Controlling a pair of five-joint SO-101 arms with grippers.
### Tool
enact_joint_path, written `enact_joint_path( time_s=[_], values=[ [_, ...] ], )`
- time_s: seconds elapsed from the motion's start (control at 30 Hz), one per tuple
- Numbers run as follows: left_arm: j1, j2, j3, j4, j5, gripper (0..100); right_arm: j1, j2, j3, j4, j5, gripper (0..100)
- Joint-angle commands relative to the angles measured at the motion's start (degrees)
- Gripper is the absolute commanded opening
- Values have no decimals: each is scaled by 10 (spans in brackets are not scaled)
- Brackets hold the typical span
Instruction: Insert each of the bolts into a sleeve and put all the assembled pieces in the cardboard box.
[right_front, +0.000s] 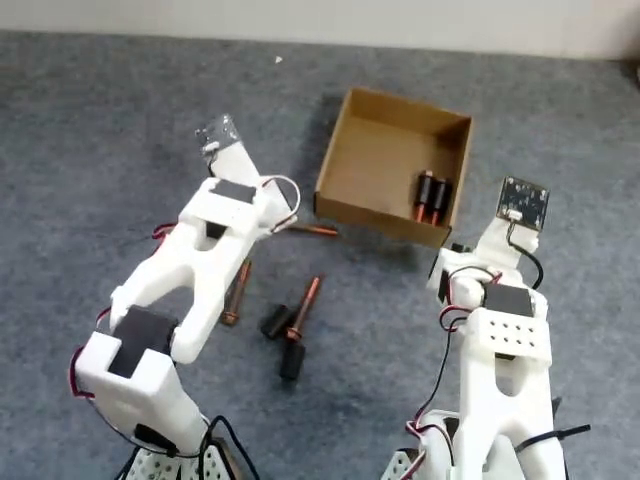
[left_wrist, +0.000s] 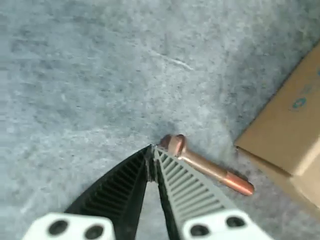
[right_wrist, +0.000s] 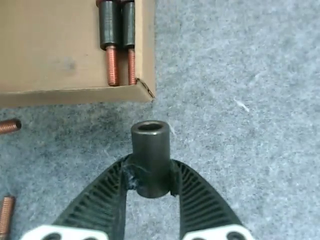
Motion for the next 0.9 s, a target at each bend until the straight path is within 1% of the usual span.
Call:
enact_joint_path(
  time_s=[0.0,0.1,0.13,0.2,0.3,0.37,0.57,0.87],
  values=[
    [9,-7,-37,18,27,8,4,-21,-8,-18,-4,5],
    [29,-27,-59,83,55,12,4,-21,-9,-18,-4,5],
    [36,-36,-68,103,58,27,4,-21,-10,-18,-4,5],
    [47,-47,-81,130,71,93,5,-21,-10,-18,-4,5],
    [61,-51,-89,136,91,209,6,-21,-10,-18,-4,5],
    [65,-51,-86,128,100,239,6,-21,-10,-18,-4,5],
    [47,-10,-95,96,115,188,6,-21,-9,-18,-3,5],
    [40,104,-174,96,115,185,6,-21,-8,-18,-2,5]
  ],
)
